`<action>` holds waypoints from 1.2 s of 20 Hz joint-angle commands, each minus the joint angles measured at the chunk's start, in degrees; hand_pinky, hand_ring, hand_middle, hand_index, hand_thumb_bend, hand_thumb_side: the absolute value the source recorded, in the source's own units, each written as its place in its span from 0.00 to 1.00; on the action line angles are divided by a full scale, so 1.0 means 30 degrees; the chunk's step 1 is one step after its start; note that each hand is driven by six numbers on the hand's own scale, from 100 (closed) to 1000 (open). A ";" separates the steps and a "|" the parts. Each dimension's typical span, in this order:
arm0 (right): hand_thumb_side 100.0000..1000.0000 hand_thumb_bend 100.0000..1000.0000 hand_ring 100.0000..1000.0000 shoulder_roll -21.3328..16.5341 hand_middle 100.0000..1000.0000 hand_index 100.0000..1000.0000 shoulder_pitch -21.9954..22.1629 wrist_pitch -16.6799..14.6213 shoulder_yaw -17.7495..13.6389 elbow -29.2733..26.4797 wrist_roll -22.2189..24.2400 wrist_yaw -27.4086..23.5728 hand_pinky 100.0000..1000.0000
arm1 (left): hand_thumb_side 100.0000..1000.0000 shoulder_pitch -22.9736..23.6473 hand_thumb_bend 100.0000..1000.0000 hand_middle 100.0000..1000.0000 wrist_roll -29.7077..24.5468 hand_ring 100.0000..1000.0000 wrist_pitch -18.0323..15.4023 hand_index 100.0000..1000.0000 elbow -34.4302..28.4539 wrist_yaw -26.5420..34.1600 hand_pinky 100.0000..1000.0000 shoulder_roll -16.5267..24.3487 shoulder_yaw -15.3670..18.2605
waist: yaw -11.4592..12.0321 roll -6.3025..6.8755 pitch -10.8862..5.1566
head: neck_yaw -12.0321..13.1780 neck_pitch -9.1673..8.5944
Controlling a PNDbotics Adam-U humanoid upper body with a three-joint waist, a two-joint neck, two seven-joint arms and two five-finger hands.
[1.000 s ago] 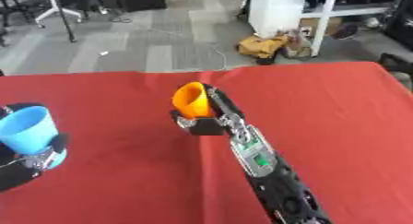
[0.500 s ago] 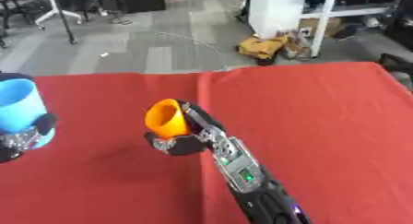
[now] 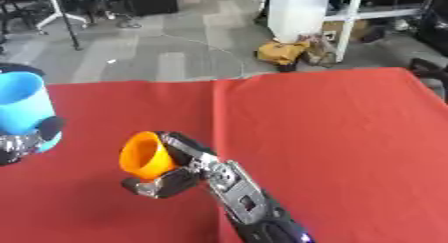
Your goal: Pour the contents of one cup into another cup.
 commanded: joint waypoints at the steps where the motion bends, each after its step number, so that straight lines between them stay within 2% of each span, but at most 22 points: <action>1: 0.00 0.23 0.37 0.0241 0.33 0.70 -0.0464 0.0101 0.0192 -0.0545 0.0382 -0.0462 0.71 | 0.00 -0.0668 0.44 0.33 -0.0208 0.31 -0.0253 0.66 0.0096 -0.0555 0.48 0.0396 -0.0190 | 0.0020 0.0061 -0.0283 | -0.0077 -0.0147; 9: 0.00 0.24 0.37 0.0372 0.34 0.70 -0.0425 0.0112 0.0280 -0.0543 0.0477 -0.0504 0.71 | 0.00 -0.1539 0.46 0.34 -0.0170 0.31 -0.1639 0.66 0.1698 -0.4767 0.47 -0.0345 -0.0448 | -0.0018 0.0025 -0.0280 | -0.0065 -0.0176; 17: 0.00 0.24 0.37 0.0392 0.34 0.70 -0.0429 0.0111 0.0266 -0.0535 0.0460 -0.0512 0.71 | 0.00 -0.2197 0.49 0.34 0.0428 0.32 -0.3305 0.66 0.2356 -0.9741 0.45 -0.0994 -0.0564 | -0.0017 -0.0007 -0.0294 | 0.0012 -0.0149; 24: 0.00 0.24 0.37 0.0387 0.34 0.70 -0.0435 0.0106 0.0257 -0.0540 0.0440 -0.0554 0.71 | 0.00 -0.2261 0.51 0.34 0.1027 0.33 -0.3859 0.67 0.2664 -1.2010 0.44 -0.1175 -0.0683 | -0.0009 0.0004 -0.0297 | 0.0270 0.0050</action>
